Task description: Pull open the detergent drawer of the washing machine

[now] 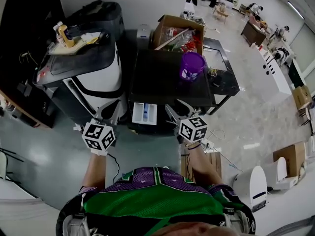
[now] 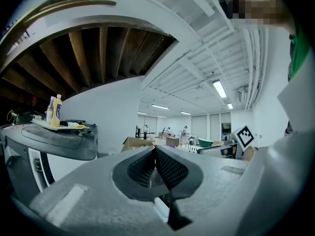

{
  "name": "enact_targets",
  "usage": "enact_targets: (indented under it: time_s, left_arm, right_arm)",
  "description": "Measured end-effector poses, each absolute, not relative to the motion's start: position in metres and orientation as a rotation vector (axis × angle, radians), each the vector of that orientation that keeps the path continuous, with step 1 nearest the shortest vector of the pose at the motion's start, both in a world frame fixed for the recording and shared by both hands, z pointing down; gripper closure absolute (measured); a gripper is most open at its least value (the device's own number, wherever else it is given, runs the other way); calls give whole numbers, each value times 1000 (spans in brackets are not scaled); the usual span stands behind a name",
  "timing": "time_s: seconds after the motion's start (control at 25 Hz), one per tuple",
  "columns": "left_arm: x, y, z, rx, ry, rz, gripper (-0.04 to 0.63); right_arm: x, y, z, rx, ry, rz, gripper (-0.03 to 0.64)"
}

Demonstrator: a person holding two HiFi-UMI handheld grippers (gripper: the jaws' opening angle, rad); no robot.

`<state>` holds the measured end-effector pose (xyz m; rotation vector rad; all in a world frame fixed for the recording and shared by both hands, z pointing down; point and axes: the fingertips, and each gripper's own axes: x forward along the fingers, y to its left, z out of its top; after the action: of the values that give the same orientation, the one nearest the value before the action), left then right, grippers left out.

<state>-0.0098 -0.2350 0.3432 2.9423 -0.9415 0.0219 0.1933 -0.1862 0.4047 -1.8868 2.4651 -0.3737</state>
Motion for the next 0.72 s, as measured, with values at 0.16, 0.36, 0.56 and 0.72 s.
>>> enact_targets:
  time_s: [0.16,0.36,0.56,0.72]
  left_arm:
    - [-18,-231,323,2918,-973,-75,580]
    - [-25,-226,304,2915,-1019,-131,580]
    - [-27,-222,297,2922,-1061,-151,580]
    - [-27,-218,298,2917,-1065,-158,580]
  right_arm:
    - [203,-180,370,-1966,2401,-313,433]
    - [209,-169,333,-2032,2362,-166,433]
    - [207,-159,307,-2048,2345,-57,444]
    - [202,-156,300,-2037,2363,-19,471]
